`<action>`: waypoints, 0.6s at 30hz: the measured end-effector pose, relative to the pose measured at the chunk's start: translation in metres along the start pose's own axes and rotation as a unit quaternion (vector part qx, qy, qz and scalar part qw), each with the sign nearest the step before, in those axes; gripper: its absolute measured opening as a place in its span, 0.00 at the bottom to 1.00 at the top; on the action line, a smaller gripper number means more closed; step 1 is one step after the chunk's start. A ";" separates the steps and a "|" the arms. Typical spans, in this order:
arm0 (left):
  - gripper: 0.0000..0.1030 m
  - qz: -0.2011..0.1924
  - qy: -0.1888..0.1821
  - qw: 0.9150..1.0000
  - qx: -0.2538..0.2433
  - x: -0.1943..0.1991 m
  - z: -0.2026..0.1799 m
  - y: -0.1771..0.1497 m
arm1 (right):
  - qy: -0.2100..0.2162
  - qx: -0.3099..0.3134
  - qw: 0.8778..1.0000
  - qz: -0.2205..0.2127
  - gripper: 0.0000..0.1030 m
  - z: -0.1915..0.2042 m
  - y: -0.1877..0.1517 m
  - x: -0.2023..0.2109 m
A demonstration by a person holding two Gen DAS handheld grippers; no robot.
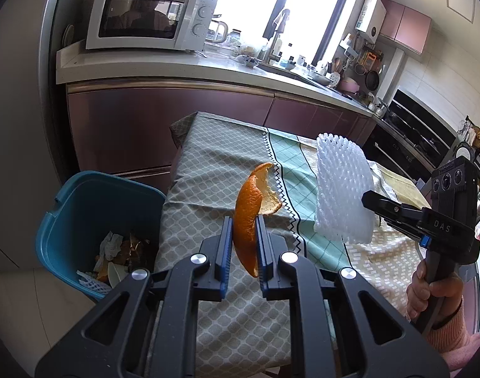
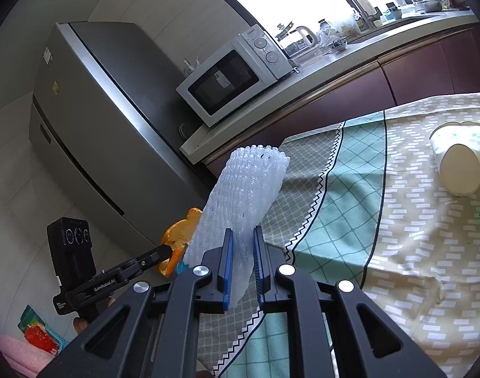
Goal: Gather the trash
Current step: 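Lift the peel and foam net and carry both toward the teal bin, then lower peel and foam net over the teal bin and open both grippers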
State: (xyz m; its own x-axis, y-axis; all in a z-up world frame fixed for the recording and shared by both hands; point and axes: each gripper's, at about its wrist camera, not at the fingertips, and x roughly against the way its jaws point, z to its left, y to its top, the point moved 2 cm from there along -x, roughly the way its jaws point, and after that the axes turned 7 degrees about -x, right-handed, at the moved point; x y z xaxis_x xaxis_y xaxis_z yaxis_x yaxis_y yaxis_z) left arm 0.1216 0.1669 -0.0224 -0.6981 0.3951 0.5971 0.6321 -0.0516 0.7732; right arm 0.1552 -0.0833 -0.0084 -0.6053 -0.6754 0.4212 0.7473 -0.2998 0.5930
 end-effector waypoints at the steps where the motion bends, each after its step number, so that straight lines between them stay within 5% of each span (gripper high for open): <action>1: 0.14 -0.001 0.002 1.000 0.001 0.001 0.002 0.000 | 0.001 0.001 1.000 0.002 0.11 0.001 0.000 -0.002; 18: 0.14 -0.009 0.040 0.998 0.039 0.018 0.043 -0.010 | 0.022 0.026 0.999 0.040 0.11 0.031 0.000 -0.042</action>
State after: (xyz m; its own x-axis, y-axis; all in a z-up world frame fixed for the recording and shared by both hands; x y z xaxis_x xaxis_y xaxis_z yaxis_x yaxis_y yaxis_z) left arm 0.1172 0.2142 -0.0283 -0.7325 0.3214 0.6001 0.6409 0.0281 0.7671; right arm 0.1719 -0.0342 -0.0046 -0.5309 -0.7256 0.4378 0.7764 -0.2094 0.5944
